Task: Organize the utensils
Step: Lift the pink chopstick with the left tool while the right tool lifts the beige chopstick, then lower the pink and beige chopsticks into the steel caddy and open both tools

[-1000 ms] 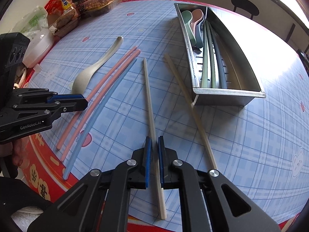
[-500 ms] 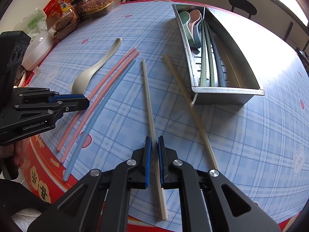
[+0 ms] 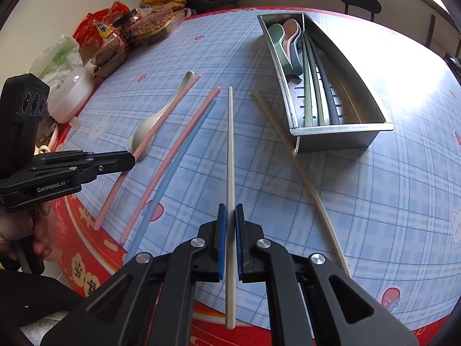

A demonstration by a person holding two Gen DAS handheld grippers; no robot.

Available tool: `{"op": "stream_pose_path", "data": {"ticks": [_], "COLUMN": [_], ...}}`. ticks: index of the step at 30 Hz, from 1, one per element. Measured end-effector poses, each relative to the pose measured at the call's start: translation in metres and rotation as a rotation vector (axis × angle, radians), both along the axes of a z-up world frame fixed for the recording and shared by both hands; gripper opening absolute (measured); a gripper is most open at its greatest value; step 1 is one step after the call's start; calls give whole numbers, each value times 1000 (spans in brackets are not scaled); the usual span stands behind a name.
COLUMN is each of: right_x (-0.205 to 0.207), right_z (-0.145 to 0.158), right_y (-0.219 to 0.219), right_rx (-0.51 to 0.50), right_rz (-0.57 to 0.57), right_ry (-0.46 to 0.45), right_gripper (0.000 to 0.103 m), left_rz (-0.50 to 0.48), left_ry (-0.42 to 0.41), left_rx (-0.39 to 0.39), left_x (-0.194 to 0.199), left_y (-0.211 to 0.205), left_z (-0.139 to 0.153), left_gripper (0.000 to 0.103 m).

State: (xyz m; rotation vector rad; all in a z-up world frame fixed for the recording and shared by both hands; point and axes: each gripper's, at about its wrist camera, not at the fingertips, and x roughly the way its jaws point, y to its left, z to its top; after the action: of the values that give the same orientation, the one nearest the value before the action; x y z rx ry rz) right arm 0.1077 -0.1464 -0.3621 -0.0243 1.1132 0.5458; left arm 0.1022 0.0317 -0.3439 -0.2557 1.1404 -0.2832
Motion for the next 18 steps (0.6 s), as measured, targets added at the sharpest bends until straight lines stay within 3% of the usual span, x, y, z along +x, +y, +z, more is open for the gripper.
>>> {"op": "stream_pose_path", "data": {"ticks": [7, 18], "right_x": [1, 10], "right_z": [15, 25], "right_y": [-6, -24], "right_rx": [56, 109], "right_rz": [-14, -76], "right_ry": [-21, -25], "right_gripper": [6, 6], "left_rz": [51, 36], "left_ry": [-2, -6], "left_rx": [-78, -146], "left_x": [-2, 10], "left_y": [15, 7], "left_z": [14, 35], "left_gripper": [10, 10]}}
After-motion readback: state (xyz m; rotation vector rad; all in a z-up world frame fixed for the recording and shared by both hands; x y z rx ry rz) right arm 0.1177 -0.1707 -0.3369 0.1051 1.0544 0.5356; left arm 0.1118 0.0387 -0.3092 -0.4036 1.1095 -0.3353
